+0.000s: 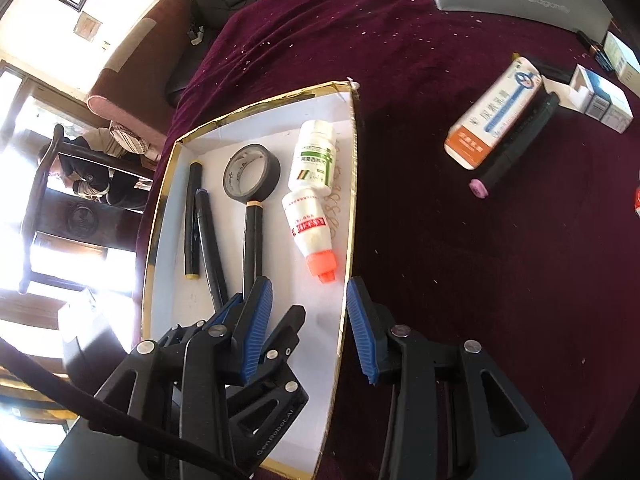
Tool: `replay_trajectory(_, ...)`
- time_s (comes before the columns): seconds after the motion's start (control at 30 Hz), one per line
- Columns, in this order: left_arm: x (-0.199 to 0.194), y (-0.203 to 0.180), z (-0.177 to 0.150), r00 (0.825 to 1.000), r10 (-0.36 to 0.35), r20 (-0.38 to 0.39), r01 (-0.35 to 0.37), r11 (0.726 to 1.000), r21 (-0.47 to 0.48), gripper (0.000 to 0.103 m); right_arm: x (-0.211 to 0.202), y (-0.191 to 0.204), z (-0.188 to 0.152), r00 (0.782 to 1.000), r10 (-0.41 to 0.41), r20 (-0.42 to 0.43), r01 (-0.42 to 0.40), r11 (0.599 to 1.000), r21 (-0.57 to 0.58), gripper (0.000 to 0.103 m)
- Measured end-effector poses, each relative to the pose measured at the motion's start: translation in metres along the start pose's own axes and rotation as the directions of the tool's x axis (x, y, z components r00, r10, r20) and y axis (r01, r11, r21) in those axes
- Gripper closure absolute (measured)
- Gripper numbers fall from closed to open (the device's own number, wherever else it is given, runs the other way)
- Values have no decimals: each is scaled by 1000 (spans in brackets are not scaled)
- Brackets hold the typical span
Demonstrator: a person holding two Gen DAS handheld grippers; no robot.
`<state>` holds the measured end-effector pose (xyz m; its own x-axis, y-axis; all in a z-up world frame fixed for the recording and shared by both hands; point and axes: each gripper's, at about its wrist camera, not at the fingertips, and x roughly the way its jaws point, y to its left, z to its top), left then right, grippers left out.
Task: Organize objects
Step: 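Lift both open tools away from tray toward remaining boxes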
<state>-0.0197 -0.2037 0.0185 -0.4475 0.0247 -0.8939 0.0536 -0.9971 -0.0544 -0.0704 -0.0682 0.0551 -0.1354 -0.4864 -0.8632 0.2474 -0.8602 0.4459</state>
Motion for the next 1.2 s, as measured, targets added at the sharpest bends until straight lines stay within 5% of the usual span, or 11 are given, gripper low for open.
replay_trajectory(0.23, -8, -18, -18, 999, 44, -21, -43, 999, 16, 52, -20, -18, -13, 1000, 19, 17, -19, 1000, 21, 57)
replay_trajectory(0.5, -25, -30, -49, 999, 6, -51, -7, 1000, -20, 52, -52, -46, -26, 998, 33, 51, -35, 999, 41, 57)
replay_trajectory(0.73, -35, -27, -59, 997, 29, -78, -34, 997, -65, 52, -118, -56, -30, 976, -48, 213, 51, 999, -6, 57)
replay_trajectory(0.8, -42, -30, -58, 998, 37, -59, -41, 997, -71, 52, -145, -55, -33, 944, -115, 308, 129, 991, -26, 57)
replay_trajectory(0.87, -49, -33, -56, 998, 41, -39, -43, 996, -73, 52, -176, -49, -43, 868, -214, 448, 254, 967, -31, 41)
replay_trajectory(0.97, -57, -41, -53, 999, 37, -15, -38, 996, -77, 52, -216, -46, -67, 673, -341, 656, 409, 911, 54, 1)
replay_trajectory(1.03, -59, -50, -50, 998, 58, -5, -58, 996, -67, 52, -229, -54, -79, 584, -329, 742, 394, 914, 95, 0)
replay_trajectory(1.07, -62, -51, -50, 998, 56, 0, -56, 996, -64, 52, -230, -63, -79, 584, -305, 752, 359, 928, 98, 0)
replay_trajectory(1.1, -61, -56, -47, 999, 47, 5, -46, 997, -62, 52, -229, -74, -74, 617, -307, 724, 330, 937, 116, 0)
replay_trajectory(1.17, -66, -67, -45, 999, 34, 15, -33, 998, -49, 52, -220, -99, -59, 717, -317, 621, 277, 947, 165, 0)
replay_trajectory(1.2, -70, -73, -44, 999, 33, 28, -32, 999, -34, 52, -215, -111, -56, 746, -316, 586, 257, 949, 185, 1)
